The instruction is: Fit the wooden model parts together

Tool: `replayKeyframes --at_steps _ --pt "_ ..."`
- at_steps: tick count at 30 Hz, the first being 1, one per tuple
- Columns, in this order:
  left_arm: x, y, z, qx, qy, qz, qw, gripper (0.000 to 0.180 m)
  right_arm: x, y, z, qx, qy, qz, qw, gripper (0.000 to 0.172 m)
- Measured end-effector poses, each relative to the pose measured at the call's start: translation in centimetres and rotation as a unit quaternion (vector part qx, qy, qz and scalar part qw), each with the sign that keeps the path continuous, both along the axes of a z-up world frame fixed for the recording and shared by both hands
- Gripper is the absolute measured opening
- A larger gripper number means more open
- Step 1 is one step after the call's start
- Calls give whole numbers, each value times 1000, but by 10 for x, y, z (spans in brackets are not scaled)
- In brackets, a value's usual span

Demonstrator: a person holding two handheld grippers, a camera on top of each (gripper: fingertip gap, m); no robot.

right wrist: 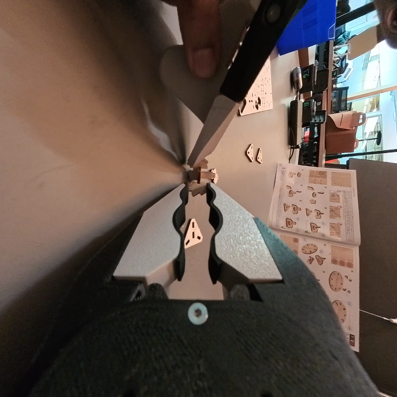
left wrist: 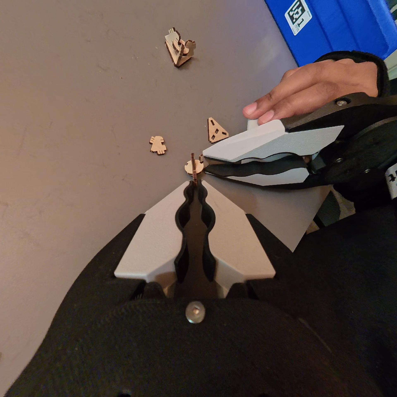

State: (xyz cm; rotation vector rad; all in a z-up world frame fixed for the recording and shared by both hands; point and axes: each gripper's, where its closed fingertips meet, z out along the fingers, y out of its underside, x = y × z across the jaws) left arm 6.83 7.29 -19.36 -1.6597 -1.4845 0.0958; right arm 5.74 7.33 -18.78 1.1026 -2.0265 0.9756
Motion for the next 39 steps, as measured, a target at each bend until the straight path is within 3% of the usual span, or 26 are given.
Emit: replayKeyframes --at_steps 6,7,12,16,19,24,27,35,39 --pt "0 -1 1 -36 1 2 999 1 3 -2 0 -6 19 0 1000 15" --pt "0 -1 1 -39 2 1 999 2 6 -2 0 -7 12 7 1000 0" --pt "0 3 0 -32 0 -7 999 1 8 -3 8 -28 -8 14 999 0" --pt "0 -2 0 -19 4 -1 1000 1 7 0 18 -37 -110 7 993 0" --pt "-1 -7 4 -12 18 7 1000 1 -20 0 34 -63 -197 -58 977 0" --pt "-2 -11 4 -9 24 8 1000 1 -76 6 21 -66 -297 -184 935 15" --pt "0 -11 3 -3 21 7 1000 1 -69 2 11 -44 -361 -187 913 20" --pt "2 -39 5 -2 26 36 999 1 -34 -22 -4 13 -361 -171 917 28" --pt "2 -40 5 7 27 33 999 1 -19 -30 -6 42 -419 -172 891 39"
